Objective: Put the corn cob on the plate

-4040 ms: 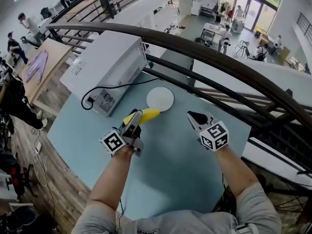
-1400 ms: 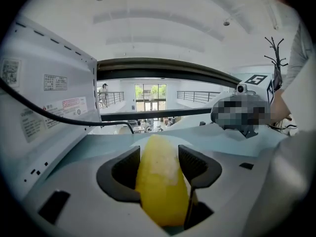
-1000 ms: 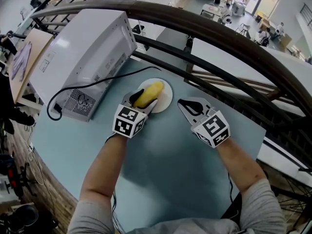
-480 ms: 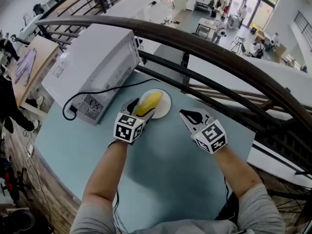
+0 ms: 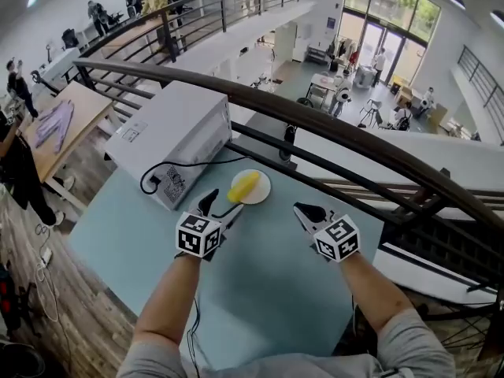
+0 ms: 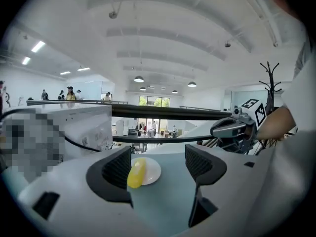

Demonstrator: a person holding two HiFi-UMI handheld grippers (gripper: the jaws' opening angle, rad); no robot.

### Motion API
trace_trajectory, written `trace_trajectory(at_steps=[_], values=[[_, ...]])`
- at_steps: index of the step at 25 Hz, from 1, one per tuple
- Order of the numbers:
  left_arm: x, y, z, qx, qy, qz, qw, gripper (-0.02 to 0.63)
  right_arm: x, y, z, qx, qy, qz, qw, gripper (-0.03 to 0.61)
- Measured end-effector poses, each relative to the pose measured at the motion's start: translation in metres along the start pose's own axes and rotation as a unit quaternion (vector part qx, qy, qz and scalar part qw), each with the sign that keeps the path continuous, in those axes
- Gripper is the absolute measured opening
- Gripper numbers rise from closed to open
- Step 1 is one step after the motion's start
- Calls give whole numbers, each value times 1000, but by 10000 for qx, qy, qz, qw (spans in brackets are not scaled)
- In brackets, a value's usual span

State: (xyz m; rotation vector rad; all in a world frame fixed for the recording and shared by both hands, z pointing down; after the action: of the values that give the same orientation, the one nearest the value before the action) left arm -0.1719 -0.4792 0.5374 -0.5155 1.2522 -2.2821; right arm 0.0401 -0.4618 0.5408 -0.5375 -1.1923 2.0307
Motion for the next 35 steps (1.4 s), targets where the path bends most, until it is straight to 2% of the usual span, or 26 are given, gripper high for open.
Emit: trace_trajectory(at_steps=[8, 13, 18, 21, 24, 27, 32, 35], values=[[-47, 12, -83, -401, -365, -207, 9983, 341, 41, 11, -61, -11, -171, 310, 9994, 18], [-76, 23, -131, -705, -661, -181, 9952, 339, 71, 12, -99, 17, -274, 409, 9988, 18], [-107, 15, -174, -858, -968, -226, 9913, 337, 96, 5, -142, -33, -467, 591, 9972, 18], [-132, 3, -193, -908, -1062, -451, 9892, 330, 104, 4, -168, -115, -475, 553, 9973, 18], [-160, -4, -212, -967, -1010, -722, 9875, 314, 107, 7, -189, -257, -321, 477, 9980, 18], [-192, -10, -230, -1061, -841, -925, 9865, 268, 107, 1, -206, -313, -92, 380, 9987, 18], [-238, -4, -276, -1467, -813, -950, 9813, 233, 117, -4, -222, -410, 391, 274, 9980, 17], [-249, -1, -311, -1741, -668, -933, 9780, 167, 131, -12, -227, -368, 604, 437, 9965, 17]])
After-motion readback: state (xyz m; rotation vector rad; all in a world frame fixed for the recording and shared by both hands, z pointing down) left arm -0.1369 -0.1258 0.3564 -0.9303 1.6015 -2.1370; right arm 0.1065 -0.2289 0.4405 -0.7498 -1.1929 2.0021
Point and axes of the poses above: the fingertips, and each gripper's own axes: z forward along the fingers, x to its left, y out of its top, the point moved 3 cm from there along -z, backward along the fingers, and after that the axes turned 9 degrees about x, right-handed, at the moved point
